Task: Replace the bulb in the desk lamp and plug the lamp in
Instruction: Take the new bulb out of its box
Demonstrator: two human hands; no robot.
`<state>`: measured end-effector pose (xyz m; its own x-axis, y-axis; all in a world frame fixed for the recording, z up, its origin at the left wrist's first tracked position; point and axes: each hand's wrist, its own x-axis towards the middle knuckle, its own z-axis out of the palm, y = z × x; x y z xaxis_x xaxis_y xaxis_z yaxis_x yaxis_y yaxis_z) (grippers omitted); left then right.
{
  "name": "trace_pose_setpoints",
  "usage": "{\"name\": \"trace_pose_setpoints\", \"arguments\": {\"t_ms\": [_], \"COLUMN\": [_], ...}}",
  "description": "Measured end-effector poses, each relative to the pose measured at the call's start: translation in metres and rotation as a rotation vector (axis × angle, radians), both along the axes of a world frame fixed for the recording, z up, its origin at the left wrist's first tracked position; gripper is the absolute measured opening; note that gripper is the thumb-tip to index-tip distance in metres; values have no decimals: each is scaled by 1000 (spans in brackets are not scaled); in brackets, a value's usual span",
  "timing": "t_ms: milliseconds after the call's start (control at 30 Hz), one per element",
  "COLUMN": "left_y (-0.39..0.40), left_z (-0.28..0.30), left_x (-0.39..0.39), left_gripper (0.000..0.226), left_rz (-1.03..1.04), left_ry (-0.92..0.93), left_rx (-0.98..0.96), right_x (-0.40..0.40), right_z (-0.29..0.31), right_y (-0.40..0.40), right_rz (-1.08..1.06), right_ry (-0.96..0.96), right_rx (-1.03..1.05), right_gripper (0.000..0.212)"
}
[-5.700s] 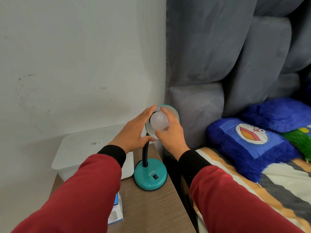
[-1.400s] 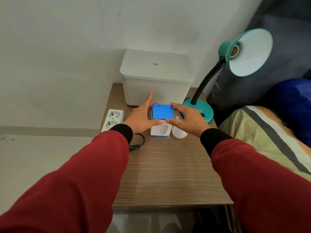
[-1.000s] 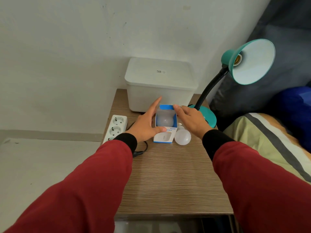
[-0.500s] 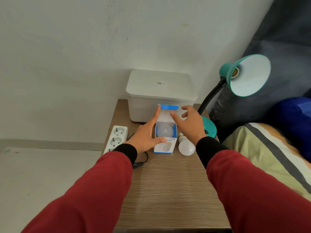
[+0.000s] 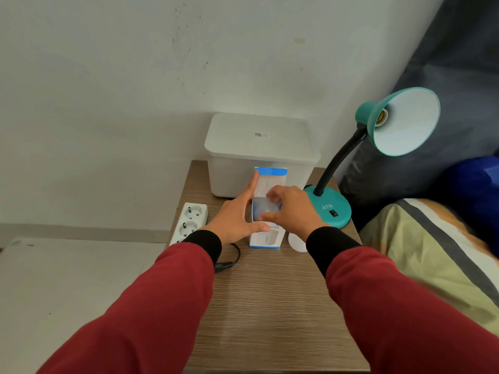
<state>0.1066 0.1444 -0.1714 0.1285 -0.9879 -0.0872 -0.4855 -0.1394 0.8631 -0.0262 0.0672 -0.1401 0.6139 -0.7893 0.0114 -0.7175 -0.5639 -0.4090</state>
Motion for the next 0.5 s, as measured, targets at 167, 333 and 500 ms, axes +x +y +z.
{"name": "trace_pose_setpoints", "arguments": {"t_ms": [167,333,500], "left_y": [-1,0,-1], "left_z": [0,1,2], "left_x": [0,0,0], "left_gripper": [119,120,120], "left_rz": [6,-1,-2], "left_ry": [-6,-7,-27], "left_rx": [3,6,10], "right_x": [5,6,-6], "right_z": [11,6,13], "right_y": [3,0,-2], "right_rz": [-39,-86,-96], "right_ry": [244,199,-90], "right_rx": [-125,-62,147], "right_gripper": [59,62,66]}}
